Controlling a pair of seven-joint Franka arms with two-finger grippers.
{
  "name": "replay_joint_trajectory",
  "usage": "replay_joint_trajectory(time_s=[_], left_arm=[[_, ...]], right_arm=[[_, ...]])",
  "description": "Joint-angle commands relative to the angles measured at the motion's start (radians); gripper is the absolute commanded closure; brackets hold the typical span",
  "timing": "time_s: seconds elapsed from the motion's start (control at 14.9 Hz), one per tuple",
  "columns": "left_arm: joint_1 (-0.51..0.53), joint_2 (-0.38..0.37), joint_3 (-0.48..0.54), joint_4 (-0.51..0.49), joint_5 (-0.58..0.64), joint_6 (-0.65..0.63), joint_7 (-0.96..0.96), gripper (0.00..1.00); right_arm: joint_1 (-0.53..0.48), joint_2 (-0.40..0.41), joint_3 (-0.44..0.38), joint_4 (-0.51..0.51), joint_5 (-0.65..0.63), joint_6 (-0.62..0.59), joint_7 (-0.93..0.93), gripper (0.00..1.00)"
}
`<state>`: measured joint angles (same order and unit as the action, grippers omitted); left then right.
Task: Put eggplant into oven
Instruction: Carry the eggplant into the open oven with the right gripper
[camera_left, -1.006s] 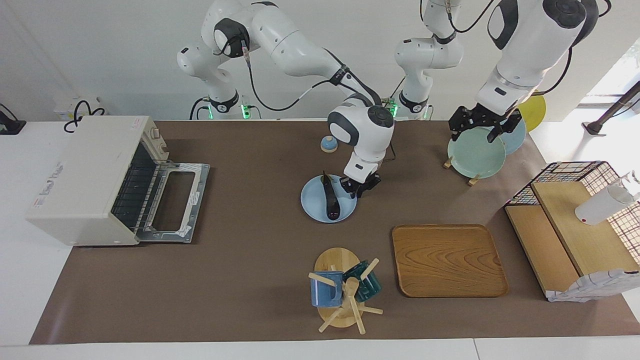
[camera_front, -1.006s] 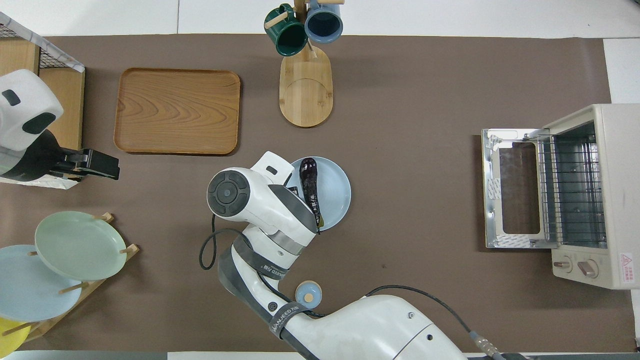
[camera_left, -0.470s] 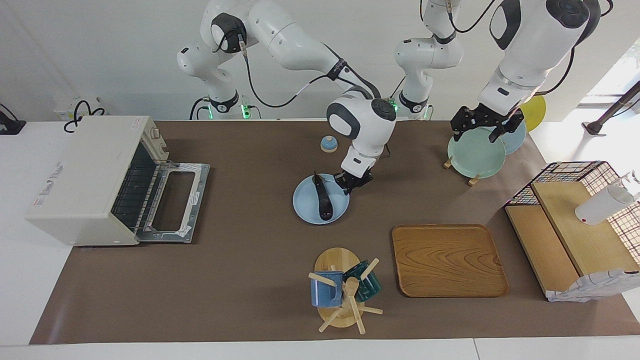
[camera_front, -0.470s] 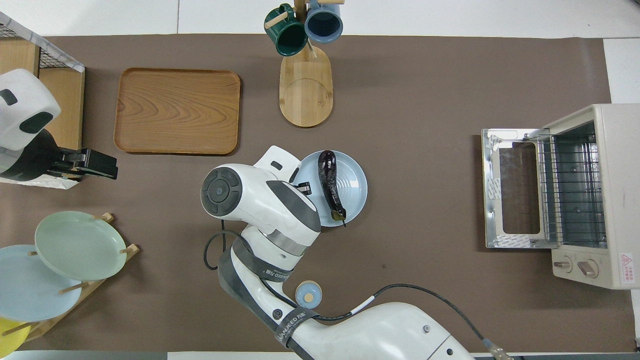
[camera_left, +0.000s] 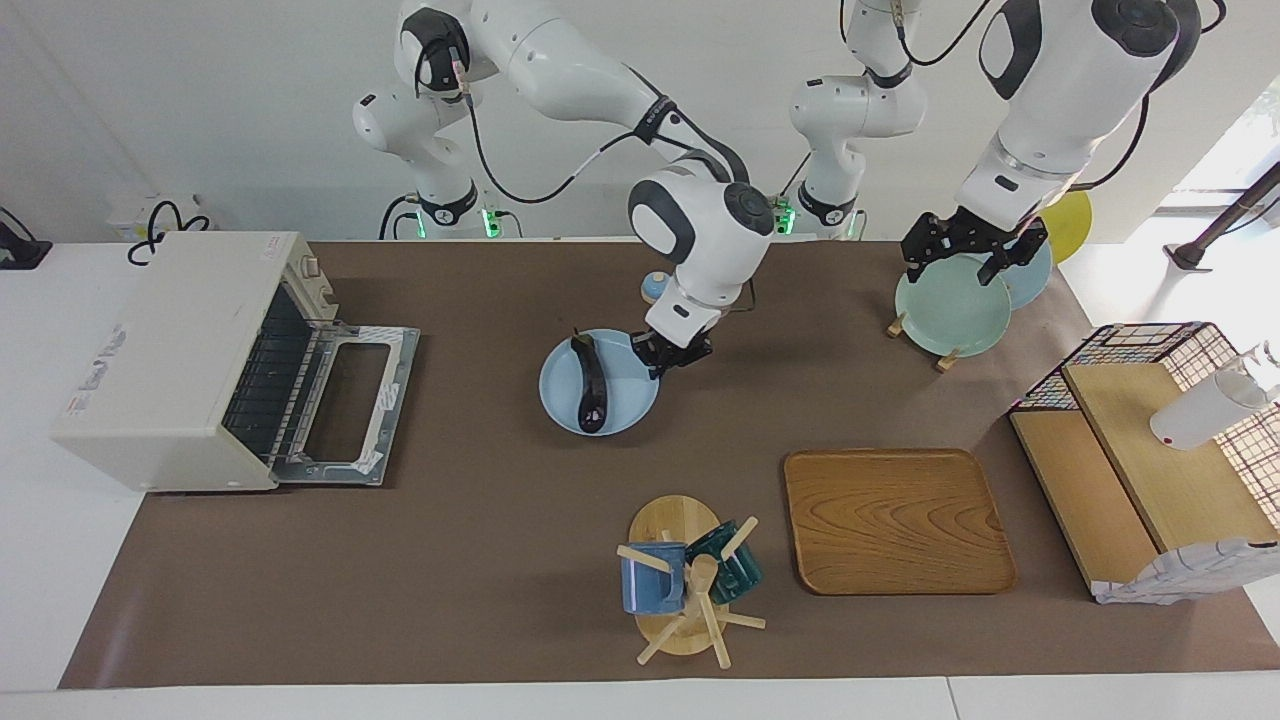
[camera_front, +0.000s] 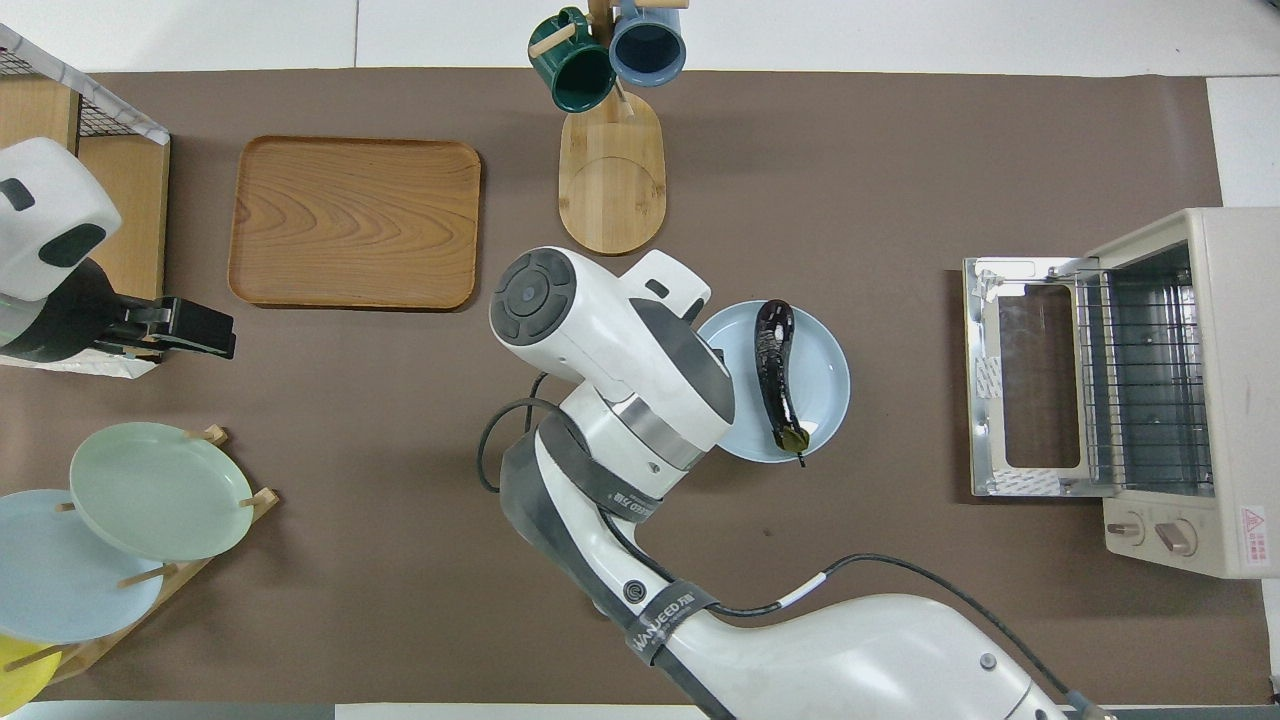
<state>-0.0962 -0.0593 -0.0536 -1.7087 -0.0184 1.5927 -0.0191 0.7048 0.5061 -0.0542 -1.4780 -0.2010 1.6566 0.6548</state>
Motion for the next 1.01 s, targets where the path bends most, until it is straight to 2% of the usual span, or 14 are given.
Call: replay_joint_trajectory(time_s=[0.0,0.2,0.4,0.6,0.74,0.94], left_arm=[[0.013,-0.008,-0.006,-0.005,0.015,-0.008,0.004,0.0],[0.016,-0.01,-0.006,-0.005,0.015,-0.007,0.004,0.0],[0.009,-0.008,-0.006,-0.005,0.015,-0.007,0.004,0.0],[0.01,-0.01,-0.005,-0.003,0.015,-0.01,0.002,0.0],[0.016,-0.01,-0.005,-0.003,0.015,-0.011,0.002,0.0],[0.02,-0.01,-0.002,-0.003,0.015,-0.011,0.004,0.0]], right_arm=[[-0.056,-0.112,0.007,-0.187,-0.063,0.029,-0.01,1.0],[-0.129,-0.23,0.008,-0.355,-0.158,0.066,-0.102,1.0],[-0.237,-0.319,0.008,-0.459,-0.202,0.092,-0.186,1.0],[-0.374,-0.389,0.01,-0.537,-0.215,0.149,-0.364,1.0],[-0.409,-0.423,0.007,-0.591,-0.221,0.186,-0.408,1.0],[-0.484,-0.436,0.008,-0.604,-0.252,0.192,-0.507,1.0]])
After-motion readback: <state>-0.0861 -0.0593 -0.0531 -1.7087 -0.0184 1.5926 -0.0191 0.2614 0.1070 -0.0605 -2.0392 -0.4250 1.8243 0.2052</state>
